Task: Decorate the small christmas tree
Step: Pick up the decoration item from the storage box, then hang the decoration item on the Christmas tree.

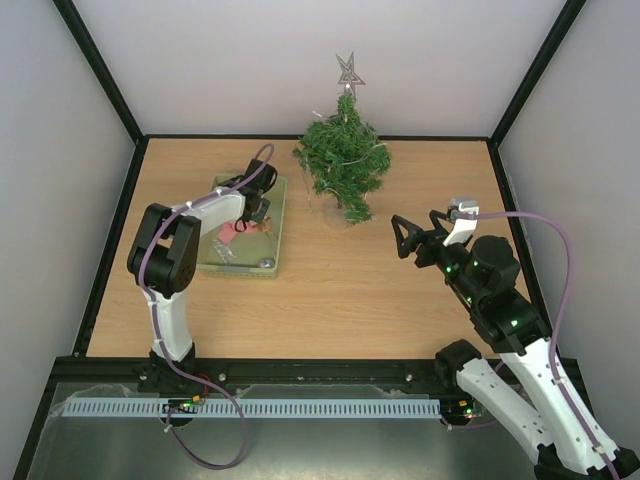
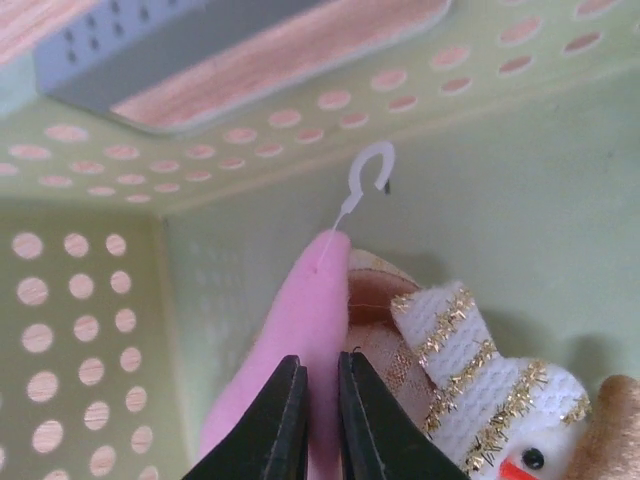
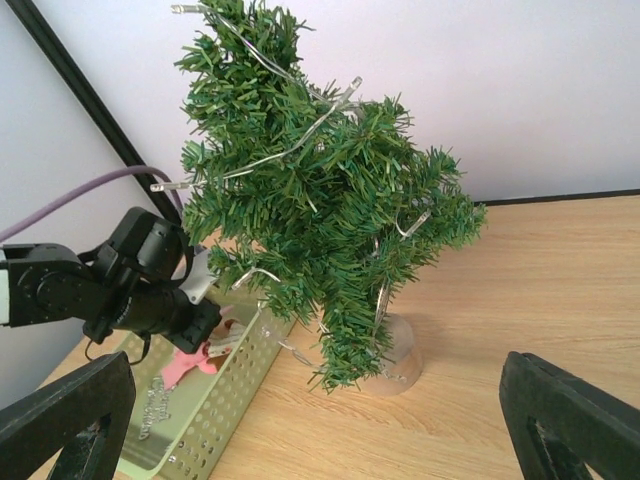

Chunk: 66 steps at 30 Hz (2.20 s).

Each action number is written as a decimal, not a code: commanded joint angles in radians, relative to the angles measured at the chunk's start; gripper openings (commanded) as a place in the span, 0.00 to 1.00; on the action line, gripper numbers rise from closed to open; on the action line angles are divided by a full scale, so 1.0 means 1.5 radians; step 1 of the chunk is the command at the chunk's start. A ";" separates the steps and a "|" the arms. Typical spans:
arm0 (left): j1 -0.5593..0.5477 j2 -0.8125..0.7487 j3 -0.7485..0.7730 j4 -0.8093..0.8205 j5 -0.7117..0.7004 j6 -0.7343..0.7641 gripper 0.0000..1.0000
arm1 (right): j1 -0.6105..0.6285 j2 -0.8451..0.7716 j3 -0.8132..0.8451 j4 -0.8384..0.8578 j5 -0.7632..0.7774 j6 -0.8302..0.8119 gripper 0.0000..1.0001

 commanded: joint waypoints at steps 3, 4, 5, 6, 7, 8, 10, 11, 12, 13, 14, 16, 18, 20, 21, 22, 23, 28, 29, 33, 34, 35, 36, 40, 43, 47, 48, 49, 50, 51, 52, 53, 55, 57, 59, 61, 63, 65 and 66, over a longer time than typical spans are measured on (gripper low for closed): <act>-0.004 -0.021 0.026 -0.018 0.005 0.003 0.07 | -0.002 0.009 0.015 -0.001 -0.003 -0.011 0.98; -0.004 -0.026 0.025 -0.018 0.011 -0.001 0.04 | -0.002 0.010 0.016 0.001 -0.003 -0.010 0.98; -0.004 -0.030 0.026 -0.021 0.014 -0.004 0.03 | -0.002 0.011 0.015 0.001 -0.003 -0.010 0.98; -0.004 -0.034 0.027 -0.026 0.015 -0.009 0.03 | -0.002 0.013 0.016 0.000 -0.004 -0.011 0.98; -0.004 -0.040 0.029 -0.033 0.014 -0.016 0.03 | -0.002 0.014 0.017 -0.002 -0.004 -0.011 0.98; -0.004 -0.048 0.029 -0.038 0.008 -0.024 0.03 | -0.002 0.016 0.018 -0.003 -0.005 -0.012 0.98; -0.003 -0.071 0.024 -0.042 -0.004 -0.039 0.03 | -0.002 0.018 0.021 -0.005 -0.006 -0.012 0.98; -0.002 -0.087 0.022 -0.039 -0.003 -0.046 0.03 | -0.002 0.018 0.022 -0.004 -0.006 -0.012 0.98; 0.000 -0.105 0.017 -0.038 0.001 -0.053 0.03 | -0.002 0.019 0.023 -0.004 -0.007 -0.011 0.98; 0.002 -0.125 0.012 -0.035 0.008 -0.059 0.03 | -0.002 0.020 0.023 -0.003 -0.008 -0.012 0.98; 0.005 -0.146 0.007 -0.032 0.019 -0.067 0.03 | -0.002 0.022 0.024 -0.003 -0.008 -0.012 0.98; 0.017 -0.185 -0.005 -0.023 0.059 -0.082 0.03 | -0.002 0.026 0.027 -0.003 -0.011 -0.011 0.98; 0.033 -0.221 -0.019 -0.013 0.127 -0.101 0.02 | -0.002 0.030 0.029 0.000 -0.013 -0.010 0.98; 0.042 -0.269 -0.049 0.014 0.233 -0.110 0.03 | -0.002 0.032 0.028 0.001 -0.017 -0.009 0.98; 0.042 -0.300 -0.068 0.032 0.280 -0.111 0.03 | -0.002 0.031 0.027 -0.001 -0.018 -0.008 0.98; 0.042 -0.334 -0.089 0.050 0.327 -0.112 0.03 | -0.002 0.031 0.026 -0.005 -0.017 -0.008 0.98; 0.043 -0.373 -0.107 0.067 0.383 -0.113 0.02 | -0.002 0.029 0.026 -0.009 -0.014 -0.009 0.98; 0.044 -0.506 -0.175 0.163 0.620 -0.161 0.03 | -0.002 0.010 0.020 -0.009 -0.004 -0.005 0.98; 0.043 -0.524 -0.184 0.188 0.662 -0.175 0.03 | -0.002 0.008 0.022 -0.011 -0.004 -0.004 0.98; 0.015 -0.564 -0.200 0.257 0.755 -0.218 0.02 | -0.002 -0.003 0.026 -0.013 -0.003 0.004 0.98; 0.003 -0.567 -0.199 0.267 0.758 -0.223 0.03 | -0.002 -0.006 0.023 -0.011 -0.004 0.007 0.98; -0.009 -0.567 -0.196 0.273 0.757 -0.229 0.03 | -0.002 -0.011 0.021 -0.009 -0.005 0.010 0.98; -0.020 -0.563 -0.190 0.274 0.756 -0.234 0.02 | -0.002 -0.015 0.019 -0.007 -0.006 0.015 0.98; -0.055 -0.536 -0.157 0.260 0.762 -0.225 0.03 | -0.002 -0.023 0.011 -0.001 -0.005 0.026 0.98; -0.065 -0.522 -0.149 0.263 0.764 -0.233 0.02 | -0.002 -0.022 0.003 0.003 -0.013 0.030 0.98; -0.078 -0.515 -0.147 0.258 0.711 -0.244 0.03 | -0.002 -0.025 -0.003 0.003 -0.013 0.033 0.98; -0.081 -0.514 -0.147 0.261 0.718 -0.247 0.03 | -0.002 -0.026 -0.004 0.008 -0.014 0.033 0.98; -0.084 -0.512 -0.145 0.269 0.741 -0.248 0.03 | -0.002 -0.027 -0.009 0.016 -0.023 0.033 0.98; -0.091 -0.510 -0.144 0.278 0.765 -0.248 0.03 | -0.002 -0.026 -0.013 0.028 -0.044 0.033 0.98; -0.097 -0.510 -0.144 0.289 0.788 -0.251 0.02 | -0.002 -0.025 -0.017 0.042 -0.070 0.035 0.99; -0.104 -0.510 -0.145 0.304 0.813 -0.258 0.02 | -0.002 -0.026 -0.024 0.064 -0.110 0.042 1.00; -0.113 -0.509 -0.148 0.324 0.838 -0.272 0.03 | -0.002 -0.027 -0.033 0.090 -0.159 0.052 0.99; -0.137 -0.510 -0.155 0.372 0.875 -0.309 0.03 | -0.002 -0.030 -0.064 0.182 -0.255 0.089 0.93; -0.170 -0.513 -0.167 0.432 0.884 -0.353 0.03 | -0.002 -0.028 -0.099 0.297 -0.344 0.151 0.83; -0.205 -0.511 -0.178 0.492 0.883 -0.388 0.03 | -0.002 -0.021 -0.126 0.417 -0.414 0.224 0.75; -0.237 -0.505 -0.180 0.535 0.882 -0.410 0.02 | -0.001 -0.016 -0.140 0.497 -0.440 0.272 0.71; -0.262 -0.496 -0.177 0.563 0.879 -0.429 0.03 | 0.000 -0.014 -0.142 0.528 -0.448 0.281 0.66; -0.282 -0.489 -0.176 0.597 0.878 -0.450 0.02 | 0.000 -0.011 -0.144 0.547 -0.467 0.278 0.66; -0.288 -0.487 -0.175 0.610 0.876 -0.458 0.03 | 0.000 -0.011 -0.146 0.553 -0.472 0.278 0.67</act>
